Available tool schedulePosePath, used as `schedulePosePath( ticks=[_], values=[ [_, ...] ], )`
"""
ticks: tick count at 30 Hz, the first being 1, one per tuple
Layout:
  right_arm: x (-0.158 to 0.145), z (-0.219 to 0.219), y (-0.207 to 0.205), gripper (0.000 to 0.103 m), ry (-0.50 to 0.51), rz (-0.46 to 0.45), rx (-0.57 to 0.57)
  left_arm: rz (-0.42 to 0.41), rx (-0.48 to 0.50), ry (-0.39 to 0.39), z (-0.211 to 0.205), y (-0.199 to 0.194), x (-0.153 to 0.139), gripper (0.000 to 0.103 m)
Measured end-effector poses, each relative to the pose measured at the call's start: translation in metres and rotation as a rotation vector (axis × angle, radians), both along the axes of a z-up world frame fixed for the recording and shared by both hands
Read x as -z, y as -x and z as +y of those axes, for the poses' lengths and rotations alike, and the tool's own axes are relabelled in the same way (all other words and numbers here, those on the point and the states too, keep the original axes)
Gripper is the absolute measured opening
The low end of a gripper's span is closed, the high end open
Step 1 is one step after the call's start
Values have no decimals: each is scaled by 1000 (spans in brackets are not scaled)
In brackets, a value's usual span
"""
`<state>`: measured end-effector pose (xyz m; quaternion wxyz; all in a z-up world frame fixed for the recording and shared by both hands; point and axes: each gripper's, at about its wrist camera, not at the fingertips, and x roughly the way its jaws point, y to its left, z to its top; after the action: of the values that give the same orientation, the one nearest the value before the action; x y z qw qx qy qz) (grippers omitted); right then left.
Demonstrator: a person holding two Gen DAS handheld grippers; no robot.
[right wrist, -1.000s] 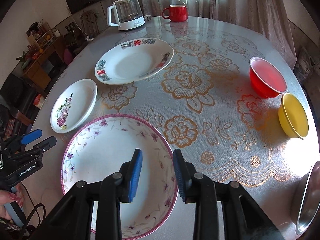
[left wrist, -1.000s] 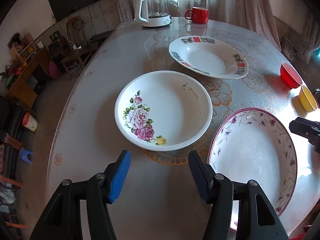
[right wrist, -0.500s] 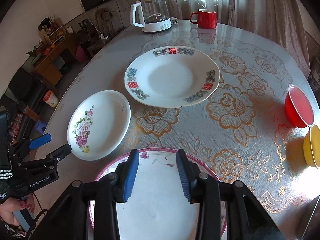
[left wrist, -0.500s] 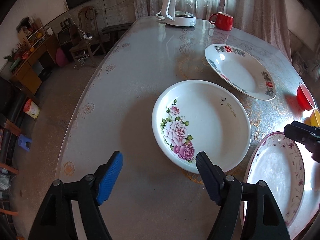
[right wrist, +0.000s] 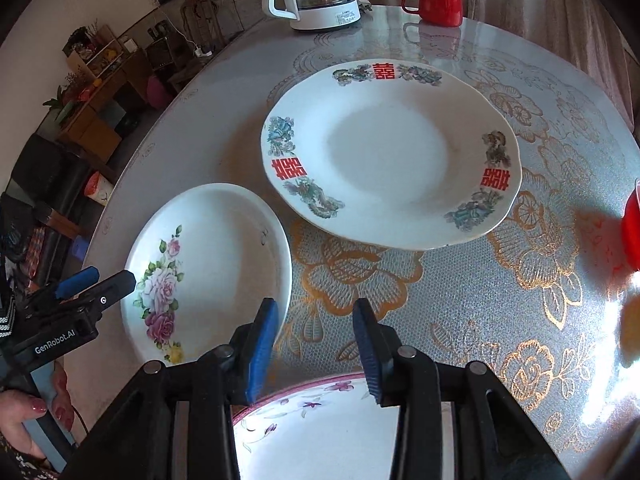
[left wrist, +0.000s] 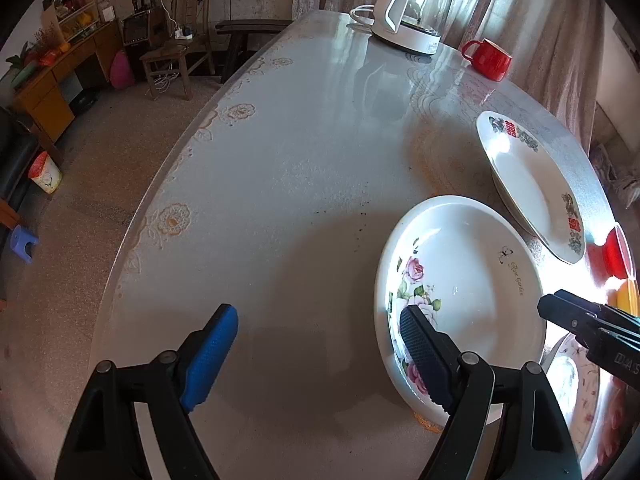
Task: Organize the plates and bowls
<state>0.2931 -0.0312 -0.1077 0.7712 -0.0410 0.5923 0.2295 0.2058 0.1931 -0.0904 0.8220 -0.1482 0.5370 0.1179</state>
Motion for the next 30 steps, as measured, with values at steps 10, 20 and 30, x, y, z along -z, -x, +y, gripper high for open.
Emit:
schedulePosePath(
  ticks=[10, 20, 30],
  values=[
    [-12, -13, -17, 40, -28, -32, 67, -73, 39, 39, -4, -30, -15, 84],
    [-14, -64, -37, 43, -51, -34, 203, -87, 148, 17, -25, -82, -28, 85],
    [-19, -95, -67, 62, -63, -69, 311, -73, 221, 58, -41, -125, -25, 93]
  ],
)
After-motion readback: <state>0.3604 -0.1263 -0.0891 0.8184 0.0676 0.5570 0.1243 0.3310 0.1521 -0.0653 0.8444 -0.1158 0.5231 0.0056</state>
